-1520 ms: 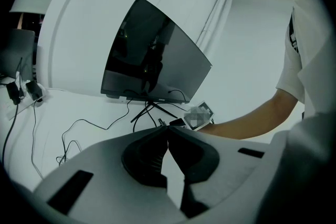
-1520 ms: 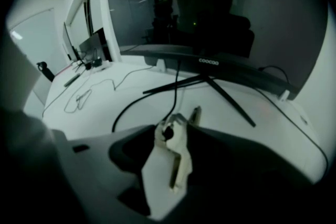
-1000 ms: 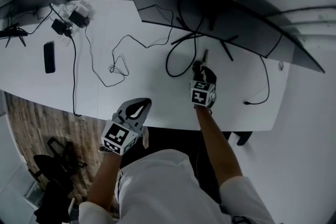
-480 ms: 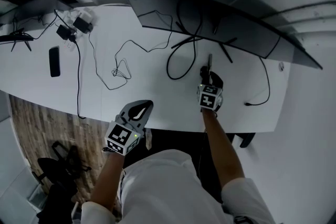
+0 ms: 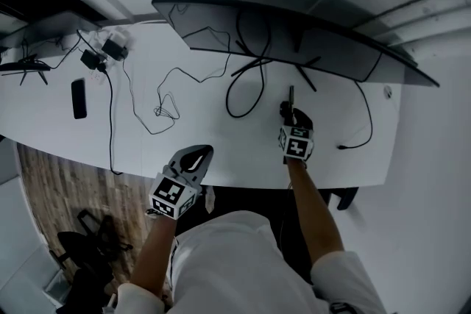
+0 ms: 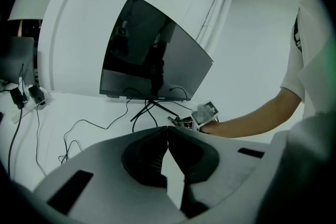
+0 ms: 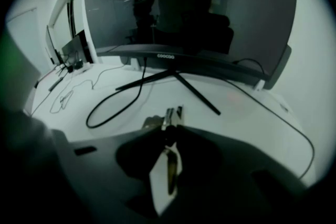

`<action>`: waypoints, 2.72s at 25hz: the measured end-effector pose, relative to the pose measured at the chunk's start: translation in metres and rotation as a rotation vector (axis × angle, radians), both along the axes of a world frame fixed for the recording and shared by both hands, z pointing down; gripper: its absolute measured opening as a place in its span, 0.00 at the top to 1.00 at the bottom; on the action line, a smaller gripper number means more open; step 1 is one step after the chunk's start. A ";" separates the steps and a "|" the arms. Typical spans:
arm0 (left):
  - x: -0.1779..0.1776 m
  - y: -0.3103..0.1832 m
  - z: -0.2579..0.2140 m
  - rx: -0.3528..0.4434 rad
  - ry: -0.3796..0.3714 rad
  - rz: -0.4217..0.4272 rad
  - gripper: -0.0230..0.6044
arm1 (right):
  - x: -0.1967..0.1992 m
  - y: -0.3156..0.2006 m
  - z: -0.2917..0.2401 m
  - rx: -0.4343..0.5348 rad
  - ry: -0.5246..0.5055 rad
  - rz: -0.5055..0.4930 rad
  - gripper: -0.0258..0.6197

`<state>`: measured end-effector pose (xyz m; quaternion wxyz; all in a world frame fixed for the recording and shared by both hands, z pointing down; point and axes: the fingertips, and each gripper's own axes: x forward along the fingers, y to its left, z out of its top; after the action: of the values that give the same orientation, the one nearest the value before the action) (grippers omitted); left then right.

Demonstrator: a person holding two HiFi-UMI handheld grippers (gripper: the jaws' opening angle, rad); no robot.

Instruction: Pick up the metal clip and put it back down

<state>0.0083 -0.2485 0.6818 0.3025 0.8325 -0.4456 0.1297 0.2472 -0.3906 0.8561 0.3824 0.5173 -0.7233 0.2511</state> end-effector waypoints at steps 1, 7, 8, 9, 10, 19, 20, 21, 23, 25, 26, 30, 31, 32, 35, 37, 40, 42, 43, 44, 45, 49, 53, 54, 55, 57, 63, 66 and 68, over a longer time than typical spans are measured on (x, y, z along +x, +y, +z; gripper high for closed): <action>0.001 0.000 -0.002 0.002 -0.001 0.001 0.91 | 0.003 0.001 -0.001 -0.001 -0.002 0.000 0.82; 0.007 0.000 -0.009 0.014 -0.012 0.008 0.91 | 0.003 0.007 -0.016 0.003 -0.025 -0.033 0.82; 0.008 0.000 -0.010 0.016 -0.015 0.010 0.91 | 0.004 0.008 -0.017 0.004 -0.026 -0.038 0.82; 0.009 0.000 -0.012 0.019 -0.018 0.012 0.91 | 0.004 0.008 -0.019 0.011 -0.026 -0.045 0.82; 0.009 0.000 -0.013 0.022 -0.020 0.014 0.91 | 0.005 0.009 -0.022 0.019 -0.027 -0.052 0.82; 0.006 0.004 -0.027 0.036 -0.015 -0.004 0.91 | 0.007 0.023 -0.043 0.028 -0.057 -0.084 0.82; 0.006 0.005 -0.028 0.037 -0.012 -0.006 0.91 | 0.008 0.024 -0.047 0.033 -0.056 -0.089 0.82; 0.005 0.006 -0.030 0.037 -0.010 -0.008 0.91 | 0.008 0.026 -0.050 0.036 -0.059 -0.093 0.82; 0.004 0.009 -0.032 0.038 -0.007 -0.009 0.91 | 0.008 0.029 -0.056 0.037 -0.068 -0.096 0.82; 0.002 0.011 -0.033 0.036 -0.009 -0.013 0.91 | 0.011 0.032 -0.057 0.027 -0.081 -0.086 0.82; -0.001 0.012 -0.032 0.033 -0.011 -0.016 0.91 | 0.013 0.034 -0.055 0.020 -0.085 -0.079 0.82; -0.012 0.017 -0.035 0.038 -0.024 -0.019 0.91 | 0.015 0.039 -0.054 0.029 -0.099 -0.074 0.82; -0.014 0.018 -0.037 0.043 -0.025 -0.016 0.91 | 0.014 0.041 -0.058 0.029 -0.101 -0.070 0.82; -0.017 0.019 -0.039 0.048 -0.026 -0.014 0.91 | 0.013 0.043 -0.062 0.029 -0.103 -0.064 0.82; -0.028 0.023 -0.043 0.060 -0.028 -0.005 0.91 | 0.010 0.049 -0.069 0.030 -0.110 -0.043 0.82; -0.036 0.026 -0.044 0.064 -0.025 0.002 0.91 | 0.007 0.054 -0.074 0.032 -0.113 -0.032 0.82; -0.049 0.029 -0.045 0.065 -0.023 0.021 0.91 | -0.001 0.062 -0.082 0.033 -0.121 -0.012 0.82; -0.057 0.030 -0.048 0.070 -0.025 0.037 0.91 | -0.007 0.065 -0.088 0.039 -0.129 0.002 0.82; -0.060 0.029 -0.050 0.075 -0.026 0.047 0.91 | -0.009 0.066 -0.091 0.040 -0.130 0.007 0.82; -0.063 0.029 -0.052 0.081 -0.029 0.057 0.91 | -0.012 0.067 -0.095 0.041 -0.129 0.013 0.82; -0.067 0.029 -0.054 0.085 -0.028 0.061 0.91 | -0.014 0.068 -0.099 0.043 -0.125 0.019 0.82; -0.085 0.028 -0.060 0.101 -0.021 0.057 0.91 | -0.023 0.072 -0.113 0.060 -0.115 0.034 0.82; -0.101 0.029 -0.065 0.110 -0.019 0.059 0.91 | -0.030 0.074 -0.125 0.071 -0.110 0.047 0.82; -0.104 0.029 -0.066 0.112 -0.018 0.058 0.91 | -0.033 0.074 -0.127 0.074 -0.109 0.047 0.82; -0.108 0.029 -0.067 0.115 -0.017 0.058 0.91 | -0.036 0.075 -0.130 0.077 -0.108 0.044 0.82; -0.116 0.030 -0.069 0.118 -0.018 0.056 0.91 | -0.043 0.077 -0.134 0.079 -0.106 0.038 0.82; -0.135 0.034 -0.072 0.129 -0.009 0.037 0.91 | -0.064 0.085 -0.136 0.078 -0.118 0.017 0.82; -0.144 0.036 -0.074 0.131 -0.007 0.026 0.91 | -0.078 0.088 -0.135 0.071 -0.131 0.001 0.82; -0.152 0.038 -0.074 0.132 -0.006 0.017 0.91 | -0.089 0.088 -0.137 0.069 -0.138 -0.008 0.82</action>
<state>-0.1433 -0.2101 0.6073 0.2444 0.8540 -0.4473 0.1049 0.1587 -0.3023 0.7192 0.3144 0.5087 -0.7584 0.2594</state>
